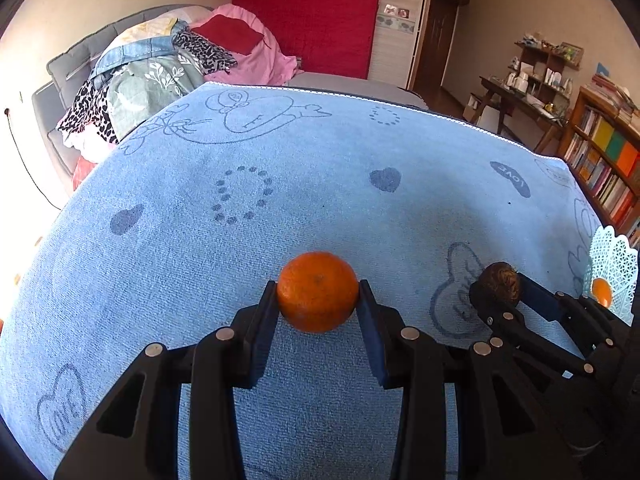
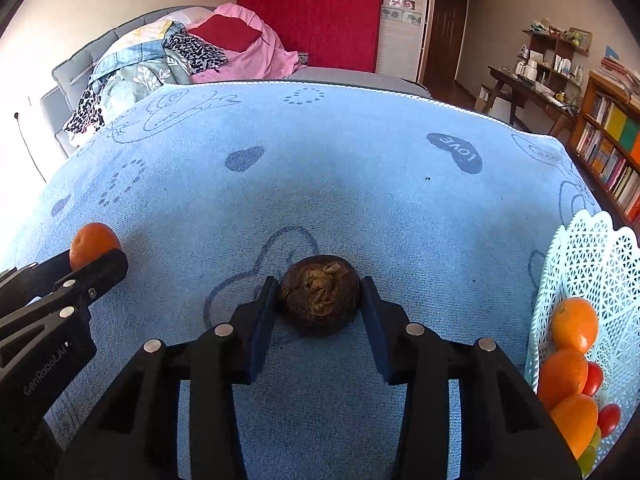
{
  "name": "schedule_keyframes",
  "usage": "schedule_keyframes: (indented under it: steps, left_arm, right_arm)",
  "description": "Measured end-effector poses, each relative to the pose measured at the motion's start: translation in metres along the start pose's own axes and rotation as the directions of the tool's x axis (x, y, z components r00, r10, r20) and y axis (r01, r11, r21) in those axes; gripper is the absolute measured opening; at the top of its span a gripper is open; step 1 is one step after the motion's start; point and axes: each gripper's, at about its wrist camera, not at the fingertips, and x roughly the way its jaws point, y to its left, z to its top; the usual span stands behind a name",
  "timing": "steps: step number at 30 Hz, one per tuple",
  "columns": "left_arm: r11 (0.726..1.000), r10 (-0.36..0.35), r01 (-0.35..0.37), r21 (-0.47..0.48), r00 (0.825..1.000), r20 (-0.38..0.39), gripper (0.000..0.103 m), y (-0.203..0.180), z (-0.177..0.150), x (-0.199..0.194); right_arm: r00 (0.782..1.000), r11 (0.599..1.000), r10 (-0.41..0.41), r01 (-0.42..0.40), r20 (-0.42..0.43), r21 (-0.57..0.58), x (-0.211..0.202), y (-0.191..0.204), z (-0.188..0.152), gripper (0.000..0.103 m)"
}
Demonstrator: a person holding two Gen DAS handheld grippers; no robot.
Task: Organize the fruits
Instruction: 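Close the right tool on the dark brown round fruit while the left tool holds the mandarin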
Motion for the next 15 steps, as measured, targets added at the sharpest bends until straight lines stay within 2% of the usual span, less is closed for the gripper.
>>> schedule_keyframes:
  steps: [15]
  left_arm:
    - [0.999, -0.036, 0.033, 0.037, 0.997, 0.063, 0.04, -0.01, -0.003, -0.015]
  right_arm:
    - [0.999, 0.998, 0.014, -0.017, 0.051, 0.062, -0.045, -0.006, -0.021, 0.043]
